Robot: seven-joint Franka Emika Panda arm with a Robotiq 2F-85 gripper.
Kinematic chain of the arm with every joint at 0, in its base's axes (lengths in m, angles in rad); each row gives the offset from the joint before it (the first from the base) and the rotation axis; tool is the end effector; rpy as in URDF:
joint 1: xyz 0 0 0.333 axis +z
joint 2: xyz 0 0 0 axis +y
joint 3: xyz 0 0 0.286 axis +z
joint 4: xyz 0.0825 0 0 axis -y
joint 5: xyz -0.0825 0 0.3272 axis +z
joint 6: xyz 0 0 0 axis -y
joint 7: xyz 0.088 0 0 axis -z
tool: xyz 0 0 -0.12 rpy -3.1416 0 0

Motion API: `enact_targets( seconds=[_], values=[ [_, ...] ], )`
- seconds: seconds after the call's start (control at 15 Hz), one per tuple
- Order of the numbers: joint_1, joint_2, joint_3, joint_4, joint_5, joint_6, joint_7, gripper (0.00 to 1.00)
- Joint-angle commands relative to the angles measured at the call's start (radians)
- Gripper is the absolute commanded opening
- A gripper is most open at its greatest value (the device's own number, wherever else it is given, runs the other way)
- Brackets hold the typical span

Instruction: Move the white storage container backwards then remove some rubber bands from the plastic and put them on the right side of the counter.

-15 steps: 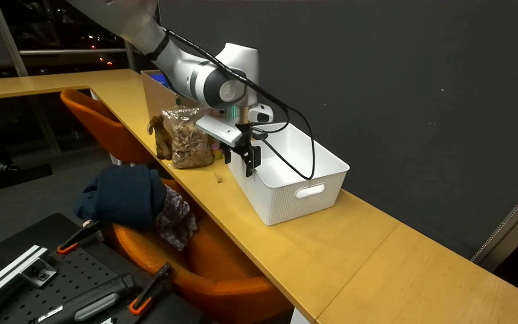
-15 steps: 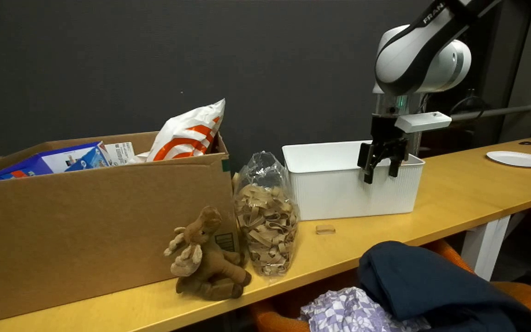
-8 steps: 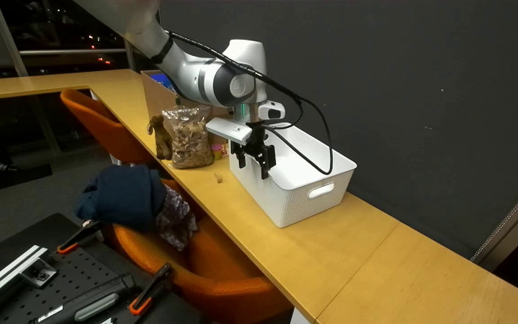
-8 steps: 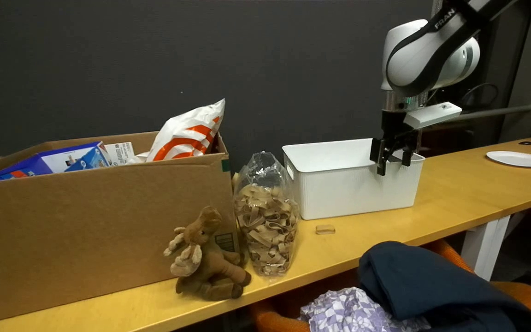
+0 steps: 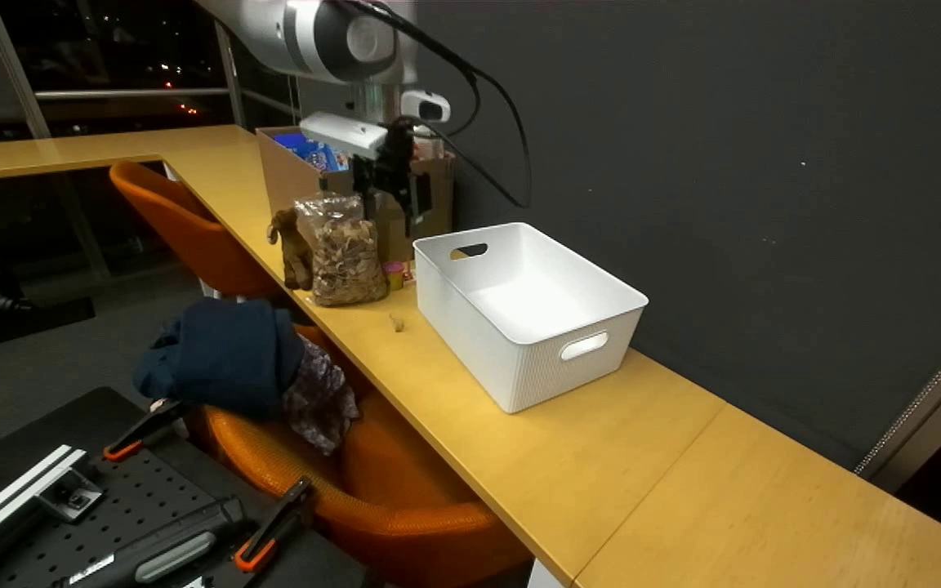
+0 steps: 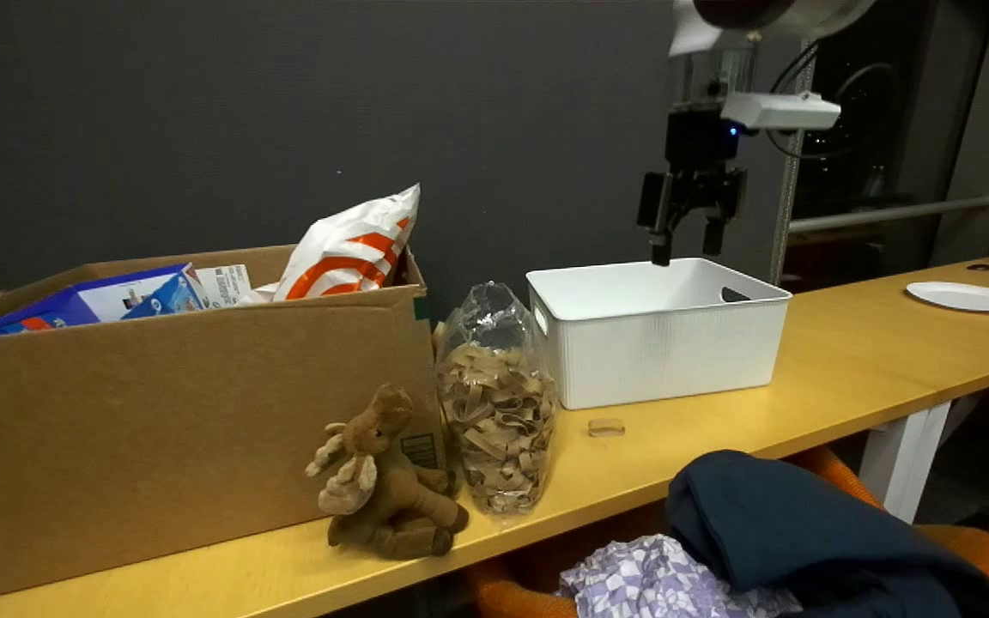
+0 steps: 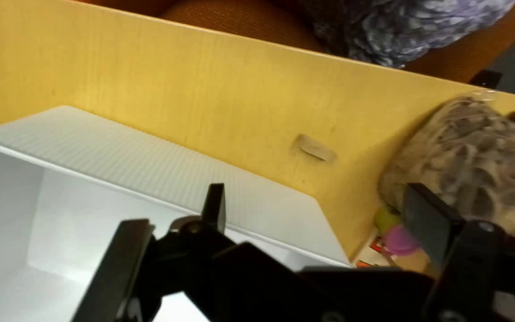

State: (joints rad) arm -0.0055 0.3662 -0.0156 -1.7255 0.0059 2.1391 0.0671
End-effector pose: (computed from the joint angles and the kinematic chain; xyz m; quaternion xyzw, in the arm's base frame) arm 0.5978 -0.0115 0.3635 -0.9987 0.0450 -0.0237 0.0003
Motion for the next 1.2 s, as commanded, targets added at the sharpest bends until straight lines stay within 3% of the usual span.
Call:
enact_targets(
  seconds=[0.0, 0.07, 0.2, 0.73, 1.13],
  values=[
    [0.046, -0.071, 0.035, 0.072, 0.004, -0.090, 0.015, 1.00],
    [0.061, -0.060, 0.044, 0.110, -0.004, -0.093, 0.013, 0.75],
    [0.083, -0.034, 0.059, 0.182, -0.012, -0.101, -0.001, 0.65],
    [0.136, 0.218, 0.078, 0.431, -0.053, -0.088, -0.090, 0.03],
    [0.222, 0.354, 0.075, 0.589, -0.132, -0.097, -0.086, 0.00]
  ],
)
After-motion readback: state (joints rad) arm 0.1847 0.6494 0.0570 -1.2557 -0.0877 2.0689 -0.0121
